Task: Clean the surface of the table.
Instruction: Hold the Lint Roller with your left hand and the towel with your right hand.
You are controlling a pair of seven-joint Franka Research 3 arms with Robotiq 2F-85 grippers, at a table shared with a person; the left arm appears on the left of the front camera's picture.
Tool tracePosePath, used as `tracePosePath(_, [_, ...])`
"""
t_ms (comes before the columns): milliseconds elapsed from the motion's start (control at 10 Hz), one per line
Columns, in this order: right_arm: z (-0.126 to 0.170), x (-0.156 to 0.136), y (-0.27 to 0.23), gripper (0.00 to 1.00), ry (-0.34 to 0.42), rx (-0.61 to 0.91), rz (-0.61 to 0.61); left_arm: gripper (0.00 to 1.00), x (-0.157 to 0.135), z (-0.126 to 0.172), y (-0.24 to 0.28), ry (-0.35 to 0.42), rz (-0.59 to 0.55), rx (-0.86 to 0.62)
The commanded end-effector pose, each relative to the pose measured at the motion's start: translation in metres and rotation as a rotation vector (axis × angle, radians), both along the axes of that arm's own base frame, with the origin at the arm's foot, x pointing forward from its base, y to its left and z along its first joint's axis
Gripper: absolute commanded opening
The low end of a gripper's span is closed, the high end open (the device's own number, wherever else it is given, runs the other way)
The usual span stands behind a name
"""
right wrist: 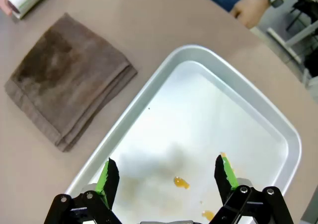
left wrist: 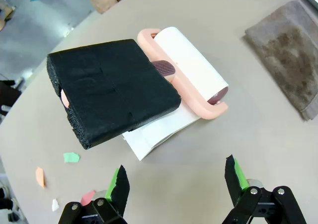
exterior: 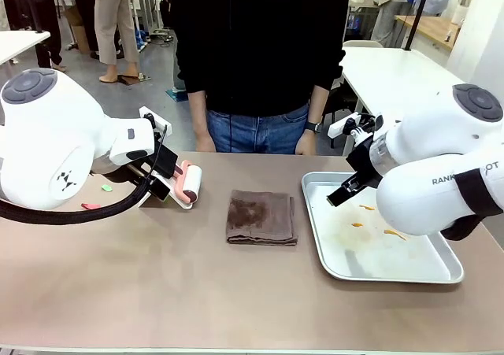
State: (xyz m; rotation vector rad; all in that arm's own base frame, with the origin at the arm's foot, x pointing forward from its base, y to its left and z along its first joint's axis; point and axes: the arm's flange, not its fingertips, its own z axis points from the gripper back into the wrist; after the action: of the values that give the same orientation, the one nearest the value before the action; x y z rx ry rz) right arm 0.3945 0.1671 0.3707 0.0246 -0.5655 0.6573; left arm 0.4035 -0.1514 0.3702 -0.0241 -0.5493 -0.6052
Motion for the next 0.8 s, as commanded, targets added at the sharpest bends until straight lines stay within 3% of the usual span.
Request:
tracePosePath(0, [0.000,0.000,0.000,1.00,0.000,0.001,0.000,1.00,0.000,0.000,0.000,0.000,-0.001,0.000])
tracePosePath(500, [0.020,-0.011,-0.009,1.00,0.056,0.050,0.025,1.00,-0.007,0.017,0.009,-0.038,-0.019,-0.007])
tracePosePath(600, [0.033,-0.019,-0.013,1.00,0.063,0.075,0.024,1.00,-0.011,0.027,0.014,-0.030,-0.024,-0.019])
tracePosePath(700, [0.051,-0.030,-0.019,1.00,0.106,0.092,-0.024,1.00,-0.014,0.042,0.022,0.028,0.043,-0.007])
